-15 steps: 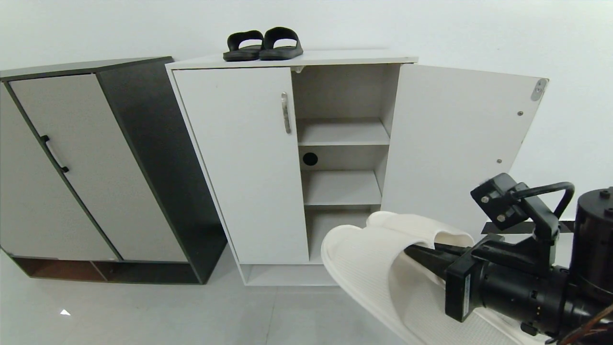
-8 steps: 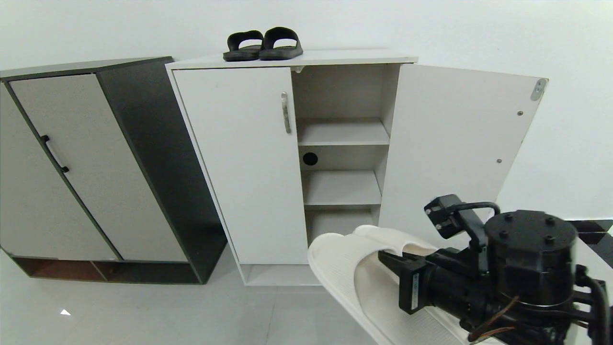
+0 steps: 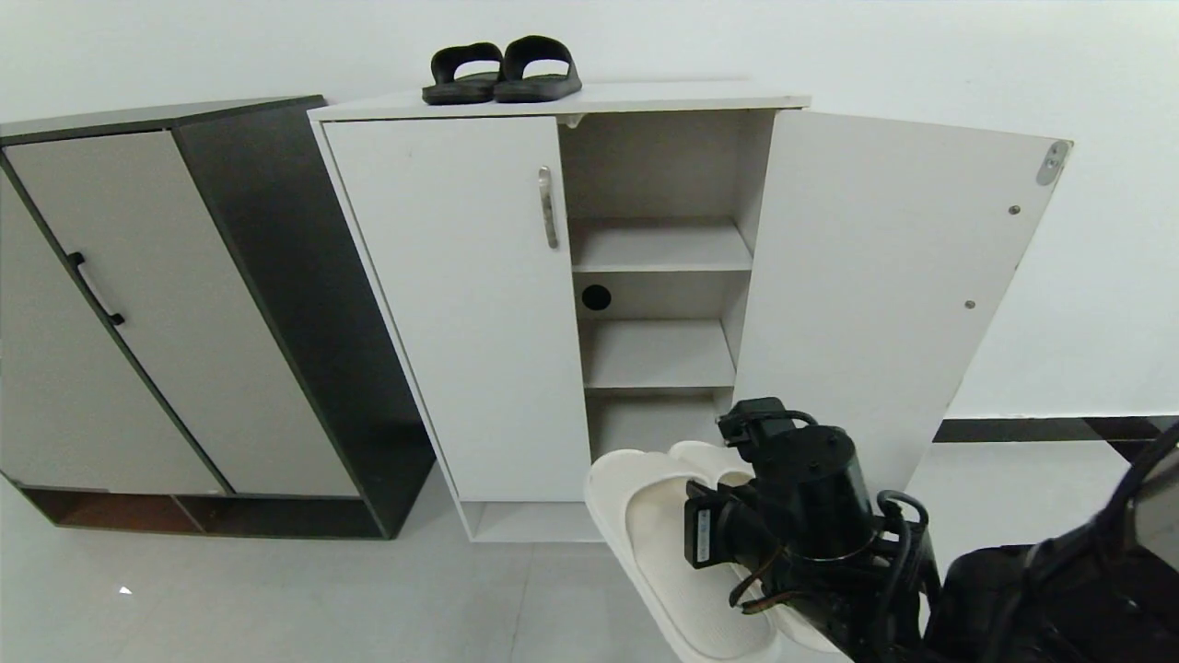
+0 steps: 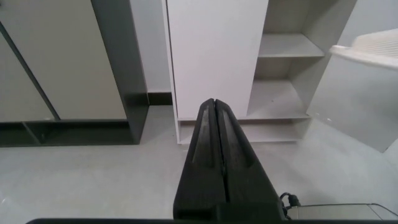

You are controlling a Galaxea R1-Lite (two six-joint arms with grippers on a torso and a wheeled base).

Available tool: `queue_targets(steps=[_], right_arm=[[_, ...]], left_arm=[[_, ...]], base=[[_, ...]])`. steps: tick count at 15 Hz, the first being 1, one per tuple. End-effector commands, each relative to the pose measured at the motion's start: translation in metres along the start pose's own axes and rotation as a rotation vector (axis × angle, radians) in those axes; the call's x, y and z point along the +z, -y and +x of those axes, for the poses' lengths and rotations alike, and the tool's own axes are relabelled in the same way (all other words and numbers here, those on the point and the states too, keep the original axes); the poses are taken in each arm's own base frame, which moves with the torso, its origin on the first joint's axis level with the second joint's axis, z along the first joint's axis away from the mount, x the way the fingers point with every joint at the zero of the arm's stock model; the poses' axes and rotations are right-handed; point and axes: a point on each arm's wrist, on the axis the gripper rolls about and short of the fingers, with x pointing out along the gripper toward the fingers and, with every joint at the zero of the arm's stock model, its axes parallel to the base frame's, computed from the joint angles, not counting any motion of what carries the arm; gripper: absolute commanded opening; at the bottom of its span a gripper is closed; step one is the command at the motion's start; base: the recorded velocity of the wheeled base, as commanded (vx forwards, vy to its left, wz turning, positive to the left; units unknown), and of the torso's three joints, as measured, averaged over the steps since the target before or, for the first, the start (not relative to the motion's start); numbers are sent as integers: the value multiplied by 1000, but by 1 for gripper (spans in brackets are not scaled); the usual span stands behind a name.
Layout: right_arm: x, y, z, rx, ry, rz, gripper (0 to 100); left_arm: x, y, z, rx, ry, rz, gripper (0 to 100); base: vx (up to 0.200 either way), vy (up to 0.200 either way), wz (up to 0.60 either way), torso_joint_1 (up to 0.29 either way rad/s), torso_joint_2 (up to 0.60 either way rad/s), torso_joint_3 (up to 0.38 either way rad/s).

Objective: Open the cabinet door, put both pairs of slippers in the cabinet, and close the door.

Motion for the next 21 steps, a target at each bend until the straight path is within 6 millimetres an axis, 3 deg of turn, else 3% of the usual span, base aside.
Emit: queue_targets(steps=[1, 6, 10, 13, 21], right_arm=[[-12, -6, 24, -52, -9, -16, 0], [0, -19, 49, -175, 100, -38, 0], [29, -30, 59, -217, 276, -59, 0], [35, -29, 71, -274, 451, -102, 0], [42, -15, 81, -398, 470, -104, 0]], left_arm=[[0, 0, 0, 1, -3, 10, 0], [0, 0, 0, 1, -3, 24, 0], [0, 0, 0, 2, -2, 26, 0], [0, 0, 0, 4, -2, 26, 0], [0, 0, 0, 4, -2, 24, 0]], base=[[0, 0, 0, 2, 2, -124], [0, 0, 0, 2, 3, -196], [0, 0, 0, 4, 4, -195], [0, 0, 0, 6, 1, -196], [0, 0, 0, 1, 2, -87]])
